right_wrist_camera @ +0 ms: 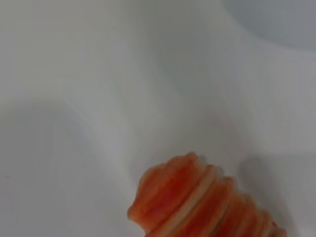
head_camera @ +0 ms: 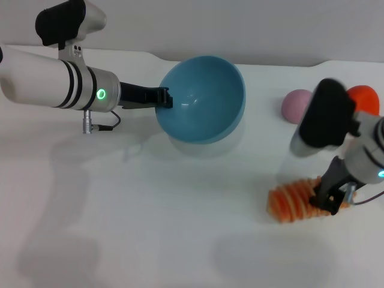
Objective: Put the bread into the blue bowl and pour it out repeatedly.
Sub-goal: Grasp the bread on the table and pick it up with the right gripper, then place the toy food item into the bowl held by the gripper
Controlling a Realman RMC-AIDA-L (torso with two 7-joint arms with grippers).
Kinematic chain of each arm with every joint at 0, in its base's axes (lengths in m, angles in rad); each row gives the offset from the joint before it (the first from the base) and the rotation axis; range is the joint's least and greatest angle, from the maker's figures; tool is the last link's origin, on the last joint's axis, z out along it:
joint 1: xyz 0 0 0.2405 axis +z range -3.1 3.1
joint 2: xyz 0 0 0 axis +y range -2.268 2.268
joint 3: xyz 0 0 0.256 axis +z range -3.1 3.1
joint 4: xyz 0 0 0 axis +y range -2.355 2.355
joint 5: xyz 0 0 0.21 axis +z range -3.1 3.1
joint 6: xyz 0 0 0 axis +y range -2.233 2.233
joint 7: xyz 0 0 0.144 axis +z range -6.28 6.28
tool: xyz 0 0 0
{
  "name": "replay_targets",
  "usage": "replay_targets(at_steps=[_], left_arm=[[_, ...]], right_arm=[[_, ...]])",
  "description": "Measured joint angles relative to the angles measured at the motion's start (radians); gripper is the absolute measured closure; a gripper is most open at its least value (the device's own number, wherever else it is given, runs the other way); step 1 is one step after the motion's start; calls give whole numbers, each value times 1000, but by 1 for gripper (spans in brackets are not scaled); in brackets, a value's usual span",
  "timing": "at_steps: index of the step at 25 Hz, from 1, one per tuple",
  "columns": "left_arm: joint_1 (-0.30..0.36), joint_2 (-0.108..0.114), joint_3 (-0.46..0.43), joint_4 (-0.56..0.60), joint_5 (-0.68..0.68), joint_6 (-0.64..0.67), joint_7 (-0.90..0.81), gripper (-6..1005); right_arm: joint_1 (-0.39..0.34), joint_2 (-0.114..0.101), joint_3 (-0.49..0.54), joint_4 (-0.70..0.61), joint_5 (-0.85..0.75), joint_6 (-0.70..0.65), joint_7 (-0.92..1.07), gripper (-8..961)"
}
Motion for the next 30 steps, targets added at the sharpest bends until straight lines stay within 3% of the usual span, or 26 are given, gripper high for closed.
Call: replay_targets(at_steps=[5, 12, 16, 25, 30], left_arm=[[-9, 6, 0, 6, 14, -16, -3, 996], [-14, 5, 0, 7, 60, -63, -11, 996], [-37, -15, 5, 15, 127, -107, -16, 996], [-90, -31, 99, 24, 194, -150, -86, 997], [-112, -39, 133, 28, 188, -149, -92, 997]], right_arm=[[-31, -4, 165, -11, 75, -25, -37, 818], [-89, -9, 483, 9, 304, -62, -240, 836], [-125, -9, 612, 4, 486, -100, -347, 846], [-156, -10, 668, 37, 919, -117, -535, 857], [-110, -9, 655, 165, 972, -117, -605, 860]])
